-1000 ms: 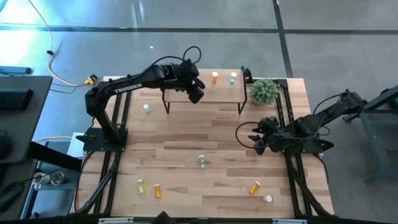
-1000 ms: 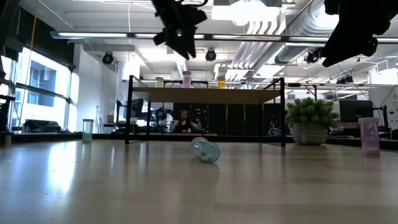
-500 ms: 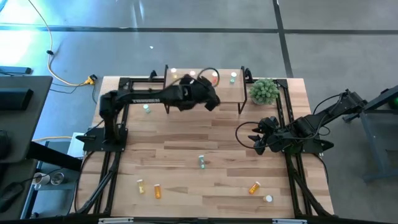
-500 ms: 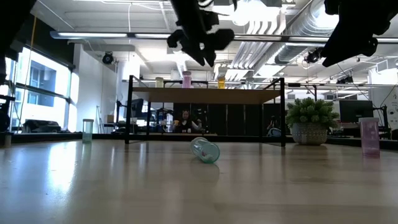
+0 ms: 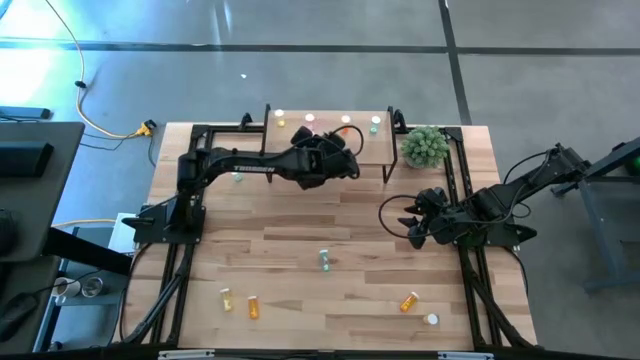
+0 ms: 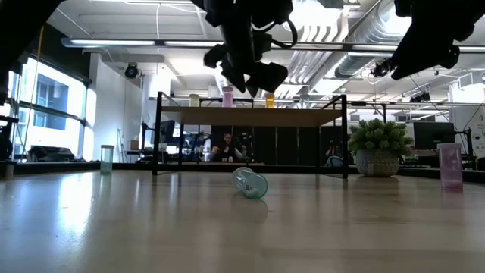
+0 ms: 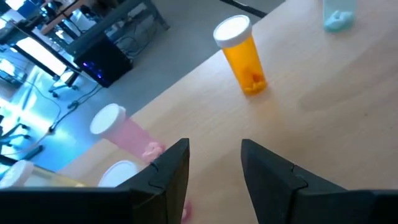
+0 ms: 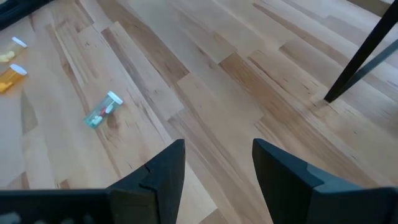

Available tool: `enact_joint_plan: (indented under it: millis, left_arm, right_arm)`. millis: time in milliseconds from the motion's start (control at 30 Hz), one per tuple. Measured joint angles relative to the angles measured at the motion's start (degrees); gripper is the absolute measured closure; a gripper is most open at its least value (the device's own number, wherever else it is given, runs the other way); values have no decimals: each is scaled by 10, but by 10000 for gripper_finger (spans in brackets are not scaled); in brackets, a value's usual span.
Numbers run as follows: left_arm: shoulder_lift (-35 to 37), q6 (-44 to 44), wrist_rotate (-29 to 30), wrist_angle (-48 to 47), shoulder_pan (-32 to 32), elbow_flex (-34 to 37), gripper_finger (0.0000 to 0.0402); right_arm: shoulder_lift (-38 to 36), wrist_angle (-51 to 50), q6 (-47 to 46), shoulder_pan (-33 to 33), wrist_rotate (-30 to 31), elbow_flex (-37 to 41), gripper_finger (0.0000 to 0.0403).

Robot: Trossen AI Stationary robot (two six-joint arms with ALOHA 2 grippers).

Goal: Pick and place medicine bottles onto shelf by color
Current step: Put the right orange pill bottle on the shelf aligned with the other orange pill bottle

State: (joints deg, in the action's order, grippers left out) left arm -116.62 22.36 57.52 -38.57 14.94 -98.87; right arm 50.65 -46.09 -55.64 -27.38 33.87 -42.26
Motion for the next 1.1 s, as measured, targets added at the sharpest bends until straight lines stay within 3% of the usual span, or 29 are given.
enact_joint_plan:
  millis: [433,667,933,1100]
  left_arm:
    - [0,10,-2,-6,-2,0,266]
    - [8,-37,-22,-7,-13,0,266]
    - [74,-55,-32,-76,-34,0,266]
    - [130,-58,-33,-131,-34,0,266]
  right_arm:
    - [0,19,0,0,0,0,224]
    - [0,26,1,0,3,0,224]
    - [0,68,33,28,31,0,224]
    - [0,139,115,69,31,0,224]
